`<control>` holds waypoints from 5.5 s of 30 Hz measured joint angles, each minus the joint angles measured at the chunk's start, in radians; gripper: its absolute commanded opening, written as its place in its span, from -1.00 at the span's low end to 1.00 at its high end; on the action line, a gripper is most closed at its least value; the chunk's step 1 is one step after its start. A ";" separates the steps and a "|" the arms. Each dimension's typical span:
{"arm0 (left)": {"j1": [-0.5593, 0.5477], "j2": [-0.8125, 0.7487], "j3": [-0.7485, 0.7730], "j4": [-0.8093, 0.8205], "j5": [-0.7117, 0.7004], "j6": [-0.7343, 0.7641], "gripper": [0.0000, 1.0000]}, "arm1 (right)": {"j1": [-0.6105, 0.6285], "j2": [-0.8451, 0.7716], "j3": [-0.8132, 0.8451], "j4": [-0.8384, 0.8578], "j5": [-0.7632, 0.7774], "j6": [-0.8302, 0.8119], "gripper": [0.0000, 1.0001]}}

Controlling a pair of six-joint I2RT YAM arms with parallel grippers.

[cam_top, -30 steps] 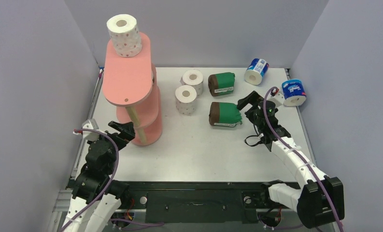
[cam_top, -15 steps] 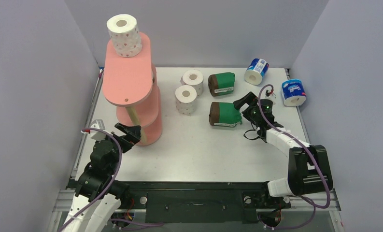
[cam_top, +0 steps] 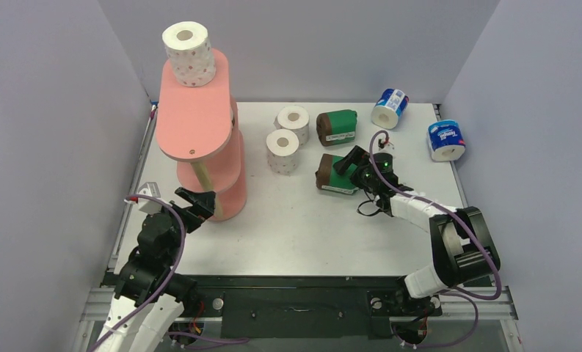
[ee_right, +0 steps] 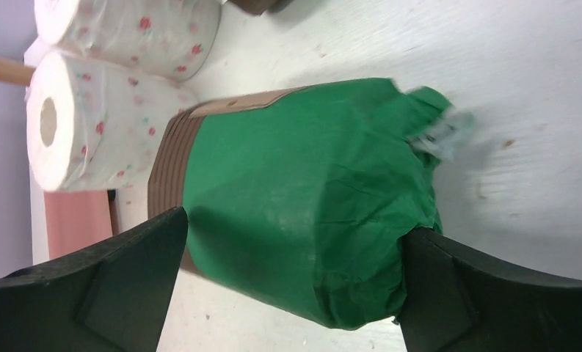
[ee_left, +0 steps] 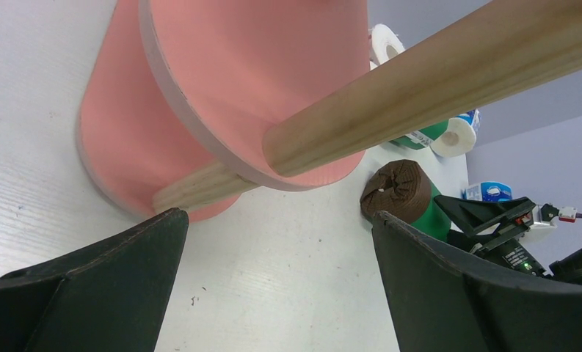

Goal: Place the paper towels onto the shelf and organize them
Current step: Adjust the paper towel at the center of the board, then pick up the paper towel from the center of the board.

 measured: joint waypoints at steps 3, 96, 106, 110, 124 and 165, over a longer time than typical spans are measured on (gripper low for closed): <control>0.000 0.000 0.000 -0.001 0.001 -0.002 0.93 | 0.043 -0.004 0.000 0.000 0.004 -0.003 0.92; -0.002 -0.106 -0.002 -0.120 -0.027 -0.051 0.93 | 0.821 0.060 0.494 -0.981 0.521 -0.565 -0.40; -0.002 -0.106 -0.018 -0.120 -0.027 -0.053 0.93 | 0.820 0.061 0.486 -0.948 0.473 -0.557 0.12; -0.002 -0.106 -0.018 -0.120 -0.027 -0.053 0.93 | 0.820 0.060 0.471 -0.935 0.465 -0.555 0.23; -0.002 -0.106 -0.019 -0.119 -0.026 -0.054 0.93 | 0.810 -0.167 0.481 -0.949 0.456 -0.515 0.44; -0.002 -0.106 -0.031 -0.123 -0.021 -0.061 0.93 | 0.333 -0.249 0.088 -0.563 -0.014 -0.209 0.12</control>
